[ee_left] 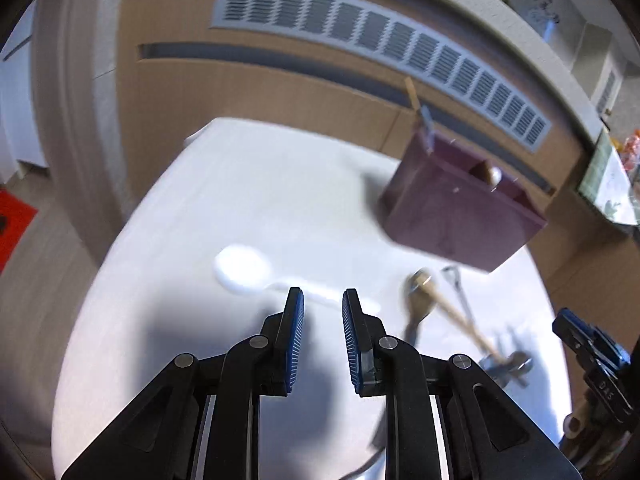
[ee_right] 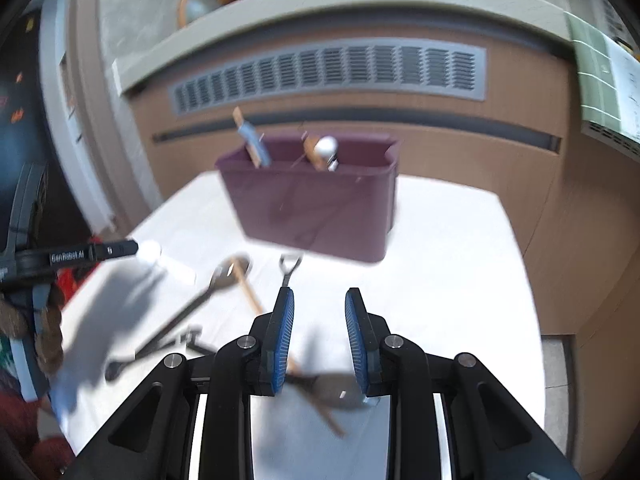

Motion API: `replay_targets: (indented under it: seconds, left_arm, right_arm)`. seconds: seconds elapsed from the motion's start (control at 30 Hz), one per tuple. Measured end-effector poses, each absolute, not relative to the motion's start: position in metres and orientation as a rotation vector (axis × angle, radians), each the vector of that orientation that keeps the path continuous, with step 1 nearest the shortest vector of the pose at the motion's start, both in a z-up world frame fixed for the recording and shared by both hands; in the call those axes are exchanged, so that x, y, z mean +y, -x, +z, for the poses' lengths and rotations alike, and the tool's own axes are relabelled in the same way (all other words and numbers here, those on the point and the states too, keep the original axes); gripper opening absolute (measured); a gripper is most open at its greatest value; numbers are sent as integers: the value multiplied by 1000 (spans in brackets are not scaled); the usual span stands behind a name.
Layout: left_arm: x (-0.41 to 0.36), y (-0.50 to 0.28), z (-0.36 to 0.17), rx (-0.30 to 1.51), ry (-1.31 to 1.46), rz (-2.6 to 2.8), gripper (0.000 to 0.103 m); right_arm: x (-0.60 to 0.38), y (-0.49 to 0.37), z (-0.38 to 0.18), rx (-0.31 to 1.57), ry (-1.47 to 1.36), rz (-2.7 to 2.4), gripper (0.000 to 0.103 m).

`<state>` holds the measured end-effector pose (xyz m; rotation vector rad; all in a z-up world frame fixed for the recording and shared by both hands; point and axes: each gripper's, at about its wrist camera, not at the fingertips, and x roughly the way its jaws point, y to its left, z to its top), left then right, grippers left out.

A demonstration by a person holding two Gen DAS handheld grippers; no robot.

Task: Organize utensils
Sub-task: 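Reach the right gripper to the grey spoon and grasp its handle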

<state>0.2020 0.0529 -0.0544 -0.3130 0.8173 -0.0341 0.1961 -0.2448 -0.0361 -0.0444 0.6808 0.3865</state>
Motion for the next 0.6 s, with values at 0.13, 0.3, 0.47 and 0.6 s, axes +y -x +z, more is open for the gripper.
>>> replay_targets:
  seconds: [0.13, 0.3, 0.47, 0.6]
  left_arm:
    - [71, -188, -65, 834, 335, -1, 21]
    - [96, -181, -62, 831, 371, 56, 21]
    - [110, -189, -64, 855, 422, 76, 21]
    - [119, -214, -77, 921, 570, 26, 21]
  right_arm:
    - [-234, -190, -44, 705, 75, 434, 25]
    - [-219, -194, -44, 723, 91, 468, 25]
    - [-181, -196, -42, 732, 201, 556, 25]
    - [-177, -196, -35, 717, 191, 563, 25]
